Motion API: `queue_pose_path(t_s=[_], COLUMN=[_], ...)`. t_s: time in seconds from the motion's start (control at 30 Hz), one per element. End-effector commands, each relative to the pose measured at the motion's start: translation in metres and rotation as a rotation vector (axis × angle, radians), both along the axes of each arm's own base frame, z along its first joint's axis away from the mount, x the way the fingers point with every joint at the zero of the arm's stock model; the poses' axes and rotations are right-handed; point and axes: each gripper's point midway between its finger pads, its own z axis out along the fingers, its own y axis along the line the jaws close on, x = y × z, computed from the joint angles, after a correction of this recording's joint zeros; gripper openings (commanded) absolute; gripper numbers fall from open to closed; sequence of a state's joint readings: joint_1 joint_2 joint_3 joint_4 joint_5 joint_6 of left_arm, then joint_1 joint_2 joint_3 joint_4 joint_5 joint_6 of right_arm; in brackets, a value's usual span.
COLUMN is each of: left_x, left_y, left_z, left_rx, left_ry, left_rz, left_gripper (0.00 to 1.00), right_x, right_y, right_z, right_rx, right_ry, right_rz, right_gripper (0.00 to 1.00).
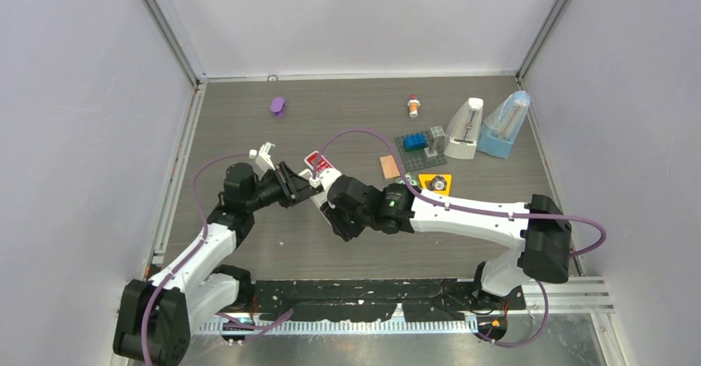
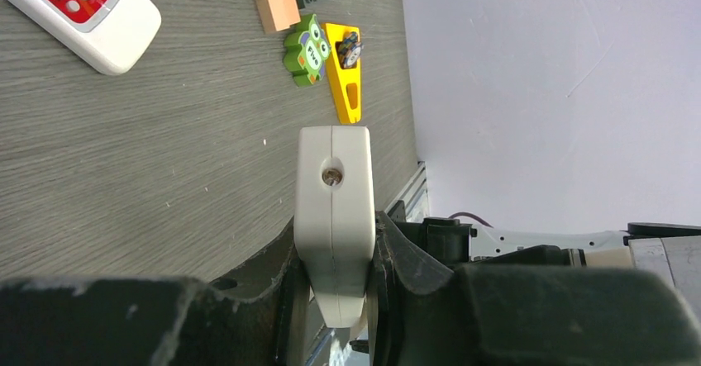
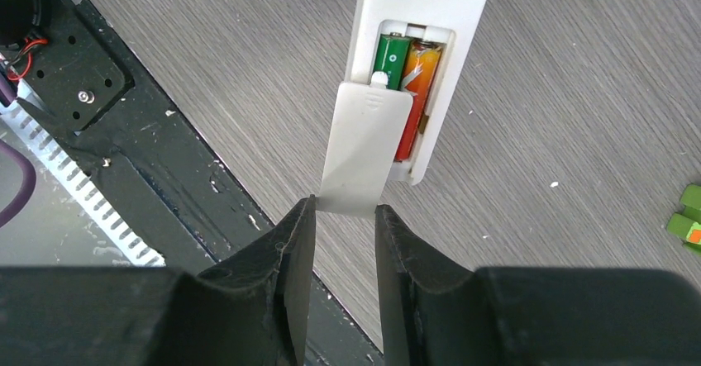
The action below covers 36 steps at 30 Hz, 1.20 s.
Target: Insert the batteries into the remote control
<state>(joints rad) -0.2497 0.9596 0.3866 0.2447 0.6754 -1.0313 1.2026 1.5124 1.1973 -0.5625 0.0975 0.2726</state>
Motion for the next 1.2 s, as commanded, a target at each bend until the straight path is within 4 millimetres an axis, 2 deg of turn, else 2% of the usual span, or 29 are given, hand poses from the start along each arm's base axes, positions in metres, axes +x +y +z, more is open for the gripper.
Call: queue_pose_path(t_s=[0.0, 0.53, 0.93, 1.17], left_x=[-0.001, -0.008, -0.008, -0.009], left_y=[-0.006, -0.011, -0.012, -0.012], left_z=[0.017, 0.025, 0.030, 0.032], left_rx=[-0.047, -0.018, -0.024, -0.026], left_ry=[-0.061, -0.128, -0.162, -0.174], left_rz=[-0.040, -0.139, -0.147, -0.152], left_gripper=[0.00, 0.00, 0.00, 0.00], right_x=[0.006, -0.005, -0.006, -0.009], right_y=[0.003, 0.003, 0.000, 0.001], right_z=[0.016, 0.008, 0.000, 0.003], right_rx=[0.044, 0.049, 0.042, 0.064], right_ry=[-0.032, 0.007, 0.029, 0.047], right_rz=[-0.049, 0.006, -0.012, 0.000], right_gripper=[0.15, 0.15, 0.15, 0.15])
